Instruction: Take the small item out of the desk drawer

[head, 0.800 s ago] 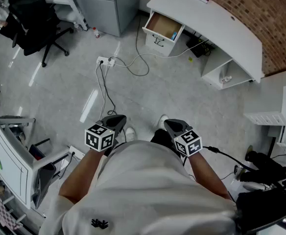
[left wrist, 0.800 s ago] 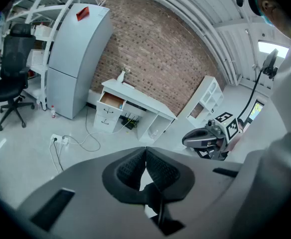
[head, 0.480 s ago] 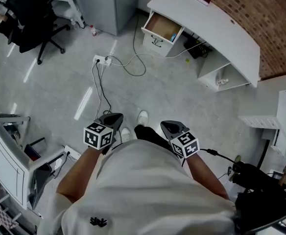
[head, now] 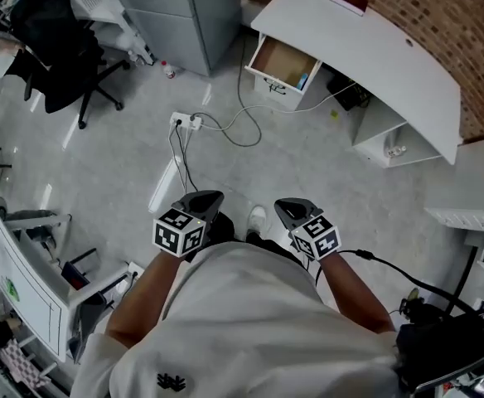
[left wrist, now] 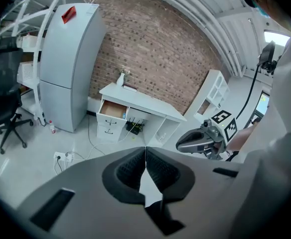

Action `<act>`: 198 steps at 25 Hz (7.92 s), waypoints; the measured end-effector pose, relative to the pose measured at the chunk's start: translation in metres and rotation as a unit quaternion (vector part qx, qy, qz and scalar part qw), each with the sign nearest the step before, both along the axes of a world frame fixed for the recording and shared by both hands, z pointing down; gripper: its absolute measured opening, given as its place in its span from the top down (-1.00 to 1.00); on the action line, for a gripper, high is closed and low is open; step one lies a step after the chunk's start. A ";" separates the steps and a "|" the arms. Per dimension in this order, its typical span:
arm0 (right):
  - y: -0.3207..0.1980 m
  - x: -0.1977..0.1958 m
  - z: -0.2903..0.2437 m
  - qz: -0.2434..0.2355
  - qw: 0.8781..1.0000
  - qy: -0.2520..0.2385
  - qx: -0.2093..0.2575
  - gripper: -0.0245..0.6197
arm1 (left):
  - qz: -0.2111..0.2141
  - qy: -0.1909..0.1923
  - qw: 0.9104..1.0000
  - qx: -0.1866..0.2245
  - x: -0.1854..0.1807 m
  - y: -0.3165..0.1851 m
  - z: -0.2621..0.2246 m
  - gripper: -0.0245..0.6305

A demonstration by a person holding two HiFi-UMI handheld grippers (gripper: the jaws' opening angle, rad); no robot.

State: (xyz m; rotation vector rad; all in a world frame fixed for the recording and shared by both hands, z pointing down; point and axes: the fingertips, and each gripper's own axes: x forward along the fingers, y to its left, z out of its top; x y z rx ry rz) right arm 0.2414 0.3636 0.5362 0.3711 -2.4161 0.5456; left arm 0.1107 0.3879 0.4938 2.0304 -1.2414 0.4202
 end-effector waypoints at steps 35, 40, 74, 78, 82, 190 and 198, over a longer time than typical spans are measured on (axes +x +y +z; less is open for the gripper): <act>-0.443 -0.133 0.120 0.335 0.935 0.107 -0.044 0.61 | 0.144 0.002 0.989 -0.044 -0.227 -0.377 0.047 0.85; -0.537 -0.085 0.168 0.368 0.918 0.136 -0.061 0.55 | 0.148 -0.011 0.988 -0.052 -0.197 -0.442 0.042 0.85; -0.720 -0.032 0.363 0.425 0.860 0.231 -0.163 0.48 | 0.121 -0.052 0.985 -0.113 -0.164 -0.607 0.095 0.85; -0.720 -0.034 0.360 0.432 0.856 0.233 -0.164 0.55 | 0.113 -0.050 0.987 -0.107 -0.171 -0.601 0.093 0.85; -0.718 -0.039 0.350 0.432 0.856 0.233 -0.161 0.57 | 0.108 -0.047 0.988 -0.101 -0.180 -0.591 0.087 0.85; -0.296 -0.165 0.005 0.385 0.919 0.055 -0.064 0.58 | 0.152 0.022 0.988 0.023 -0.265 -0.310 0.015 0.85; -0.308 -0.164 0.007 0.385 0.919 0.054 -0.066 0.58 | 0.147 0.023 0.989 0.021 -0.265 -0.320 0.014 0.85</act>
